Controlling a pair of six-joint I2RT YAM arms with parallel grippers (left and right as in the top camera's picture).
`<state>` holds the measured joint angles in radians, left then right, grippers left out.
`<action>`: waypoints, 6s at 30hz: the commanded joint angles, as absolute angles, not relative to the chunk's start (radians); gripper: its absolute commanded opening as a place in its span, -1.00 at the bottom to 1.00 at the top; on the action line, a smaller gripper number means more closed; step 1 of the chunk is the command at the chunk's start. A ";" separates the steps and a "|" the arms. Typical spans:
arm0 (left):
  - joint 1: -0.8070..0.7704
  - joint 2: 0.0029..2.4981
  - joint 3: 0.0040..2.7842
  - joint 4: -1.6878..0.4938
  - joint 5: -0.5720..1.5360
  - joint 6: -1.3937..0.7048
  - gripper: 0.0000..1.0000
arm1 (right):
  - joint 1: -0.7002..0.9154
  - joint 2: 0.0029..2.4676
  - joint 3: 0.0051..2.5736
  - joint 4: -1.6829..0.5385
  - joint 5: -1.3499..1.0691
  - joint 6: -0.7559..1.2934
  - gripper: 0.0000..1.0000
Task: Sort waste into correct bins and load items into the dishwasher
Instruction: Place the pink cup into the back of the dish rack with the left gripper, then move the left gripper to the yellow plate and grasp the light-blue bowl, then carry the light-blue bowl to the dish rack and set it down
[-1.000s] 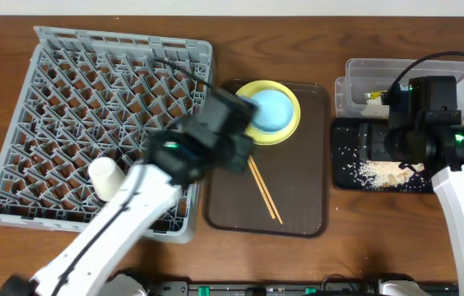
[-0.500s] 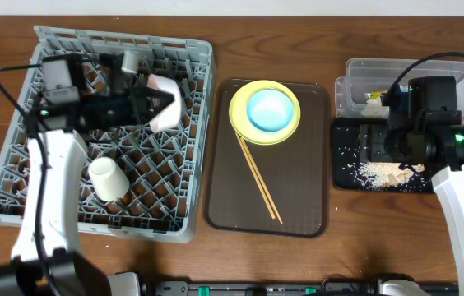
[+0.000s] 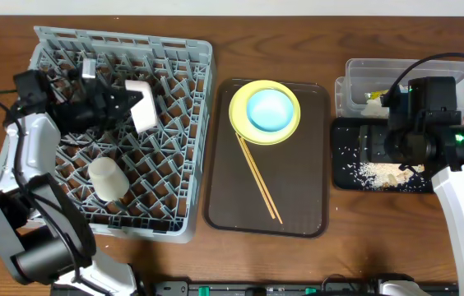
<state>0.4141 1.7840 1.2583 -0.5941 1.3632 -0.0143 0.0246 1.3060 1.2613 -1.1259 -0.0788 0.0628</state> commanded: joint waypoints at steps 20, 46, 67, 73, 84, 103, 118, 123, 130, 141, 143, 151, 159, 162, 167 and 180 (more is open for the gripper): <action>0.431 1.800 1.264 -0.535 1.485 -0.004 -0.88 | 0.020 1.296 1.267 -1.139 -0.080 0.051 0.46; 0.429 1.829 1.225 -0.568 1.251 -0.004 -0.88 | 0.020 1.296 1.267 -1.149 -0.080 0.047 0.43; 0.551 1.774 1.227 -0.883 1.041 0.007 -0.42 | 0.020 1.296 1.267 -1.156 -0.079 0.043 0.44; 0.551 1.620 1.231 -0.876 1.011 0.007 -0.17 | 0.020 1.296 1.267 -1.155 -0.079 0.043 0.45; 0.382 1.309 1.248 -0.870 0.807 0.003 -0.20 | 0.020 1.296 1.267 -1.157 -0.049 0.037 0.44; -0.463 1.488 1.315 -0.503 0.190 0.038 0.50 | -0.054 1.296 1.267 -1.179 0.044 0.119 0.75; -0.602 1.930 1.315 -0.244 0.190 0.038 0.50 | -0.053 1.296 1.267 -1.185 0.039 0.119 0.75; -0.602 1.985 1.315 -0.238 0.190 0.038 0.36 | -0.053 1.296 1.267 -1.191 0.033 0.118 0.75; -0.602 1.996 1.315 -0.260 0.190 0.038 -0.09 | -0.053 1.296 1.267 -1.190 0.033 0.118 0.75; -0.602 1.992 1.315 -0.229 0.190 0.037 -0.34 | -0.053 1.296 1.267 -1.196 0.033 0.118 0.74; -0.602 1.992 1.315 -0.234 0.190 0.036 -0.35 | -0.053 1.296 1.267 -1.198 0.033 0.118 0.74; -0.608 1.992 1.313 -0.237 0.182 0.037 -0.35 | -0.053 1.296 1.267 -1.200 0.033 0.118 0.74; -0.608 2.004 1.312 -0.249 0.163 0.037 -0.37 | -0.053 1.296 1.267 -1.201 0.033 0.118 0.74; -0.608 2.009 1.311 -0.248 0.163 0.037 -0.37 | -0.053 1.296 1.267 -1.201 0.033 0.118 0.74; -0.608 2.009 1.311 -0.248 0.133 0.037 -0.51 | -0.053 1.296 1.267 -1.205 0.033 0.118 0.73; -0.608 1.960 1.312 -0.240 0.141 0.037 -0.88 | -0.053 1.296 1.267 -1.205 0.033 0.118 0.73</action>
<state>-0.6060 1.9896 1.3041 -0.2348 0.1429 0.0345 -0.0437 1.3060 1.2613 -1.2045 0.0338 0.1062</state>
